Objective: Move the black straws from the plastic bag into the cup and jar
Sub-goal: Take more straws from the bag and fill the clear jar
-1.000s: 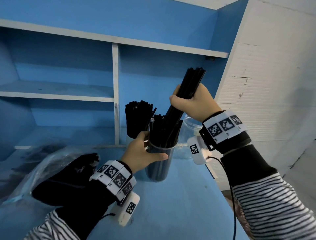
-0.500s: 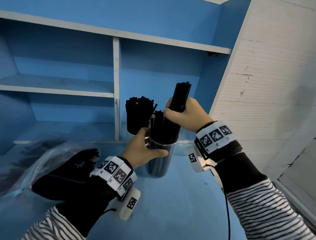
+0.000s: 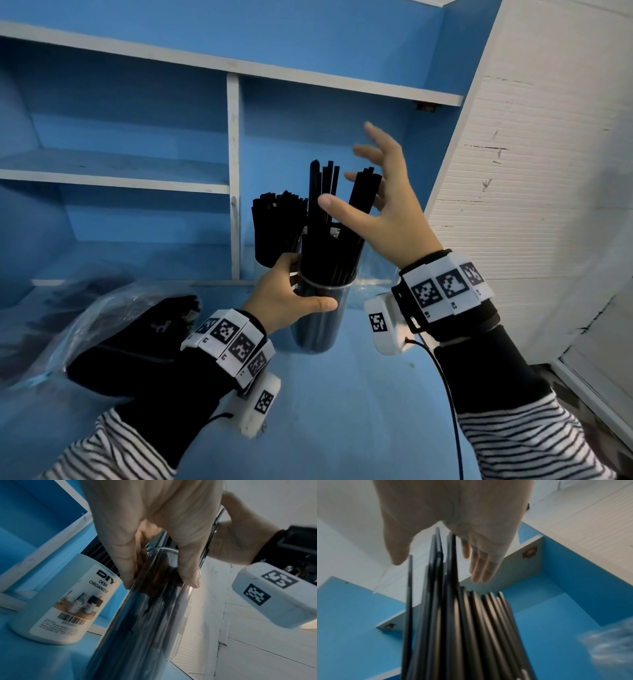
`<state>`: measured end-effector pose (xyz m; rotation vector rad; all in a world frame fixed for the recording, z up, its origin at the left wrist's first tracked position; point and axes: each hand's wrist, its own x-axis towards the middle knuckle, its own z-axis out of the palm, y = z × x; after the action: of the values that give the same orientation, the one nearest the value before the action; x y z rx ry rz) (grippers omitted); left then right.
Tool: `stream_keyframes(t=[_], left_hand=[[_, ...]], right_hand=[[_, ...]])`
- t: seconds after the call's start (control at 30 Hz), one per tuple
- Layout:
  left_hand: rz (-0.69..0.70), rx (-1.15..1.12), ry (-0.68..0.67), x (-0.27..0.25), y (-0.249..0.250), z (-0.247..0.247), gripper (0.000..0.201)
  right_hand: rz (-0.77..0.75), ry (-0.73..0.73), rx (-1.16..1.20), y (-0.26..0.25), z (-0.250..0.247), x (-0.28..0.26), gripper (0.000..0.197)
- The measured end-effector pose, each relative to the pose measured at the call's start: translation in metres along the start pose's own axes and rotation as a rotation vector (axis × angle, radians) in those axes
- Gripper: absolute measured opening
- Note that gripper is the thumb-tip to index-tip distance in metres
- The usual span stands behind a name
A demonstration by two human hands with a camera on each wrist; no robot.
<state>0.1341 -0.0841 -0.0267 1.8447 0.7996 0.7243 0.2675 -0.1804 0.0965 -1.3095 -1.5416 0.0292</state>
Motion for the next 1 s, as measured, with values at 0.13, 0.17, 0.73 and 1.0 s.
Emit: stream_keyframes(t=[0.13,0.17,0.73,1.0], left_hand=[[-0.004,-0.003,-0.006,-0.002,0.003,0.000,0.105],[0.000,0.002,-0.004,-0.002,0.003,0.000,0.101],[-0.017,-0.019,-0.006,-0.005,0.006,0.001,0.089],[0.038,-0.051,-0.050,-0.010,-0.003,0.005,0.105]], right_hand=[[-0.169,0.004,-0.188,-0.002,0.013,0.003,0.045],[-0.179,0.016,-0.221,0.000,0.018,0.002,0.038],[-0.074,0.027,-0.053,0.018,0.013,-0.029,0.067],[0.399,-0.148,-0.099,0.060,0.026,-0.060,0.089]])
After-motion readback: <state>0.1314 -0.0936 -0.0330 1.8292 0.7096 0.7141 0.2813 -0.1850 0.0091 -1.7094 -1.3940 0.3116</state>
